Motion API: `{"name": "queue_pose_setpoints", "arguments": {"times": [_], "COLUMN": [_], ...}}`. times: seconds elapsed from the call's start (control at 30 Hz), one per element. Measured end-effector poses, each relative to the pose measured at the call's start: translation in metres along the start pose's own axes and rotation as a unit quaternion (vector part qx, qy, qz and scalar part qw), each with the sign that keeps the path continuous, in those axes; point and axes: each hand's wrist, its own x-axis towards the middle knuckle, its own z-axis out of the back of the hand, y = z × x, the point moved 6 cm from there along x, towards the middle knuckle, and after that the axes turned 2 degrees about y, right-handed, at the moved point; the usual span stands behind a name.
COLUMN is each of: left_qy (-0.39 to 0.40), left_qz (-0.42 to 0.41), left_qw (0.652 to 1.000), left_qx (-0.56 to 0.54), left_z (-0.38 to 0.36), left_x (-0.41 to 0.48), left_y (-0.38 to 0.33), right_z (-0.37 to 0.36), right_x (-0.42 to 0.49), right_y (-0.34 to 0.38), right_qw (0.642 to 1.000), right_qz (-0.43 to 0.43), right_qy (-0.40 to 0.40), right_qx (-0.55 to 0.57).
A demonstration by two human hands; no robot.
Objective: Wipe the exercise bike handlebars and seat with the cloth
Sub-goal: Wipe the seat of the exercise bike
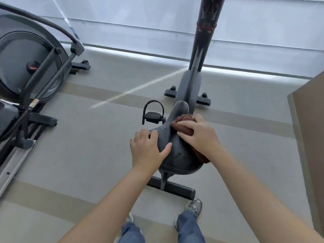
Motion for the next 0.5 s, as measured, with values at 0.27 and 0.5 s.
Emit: {"name": "queue_pose_setpoints", "arguments": {"times": [0.27,0.5], "left_qy": [0.042,0.087], "left_qz": [-0.070,-0.201], "left_qw": [0.994,0.969], "left_qx": [-0.075,-0.113], "left_z": [-0.002,-0.003], "left_x": [-0.002,0.009], "left_y": [0.020,0.039], "right_z": [-0.025,-0.026], "right_x": [-0.064,-0.037], "right_y": [0.039,0.049], "right_qw": [0.958,0.926], "right_qz": [-0.176,-0.274], "right_qy": [-0.174,-0.183], "right_qx": [-0.143,-0.184]}}
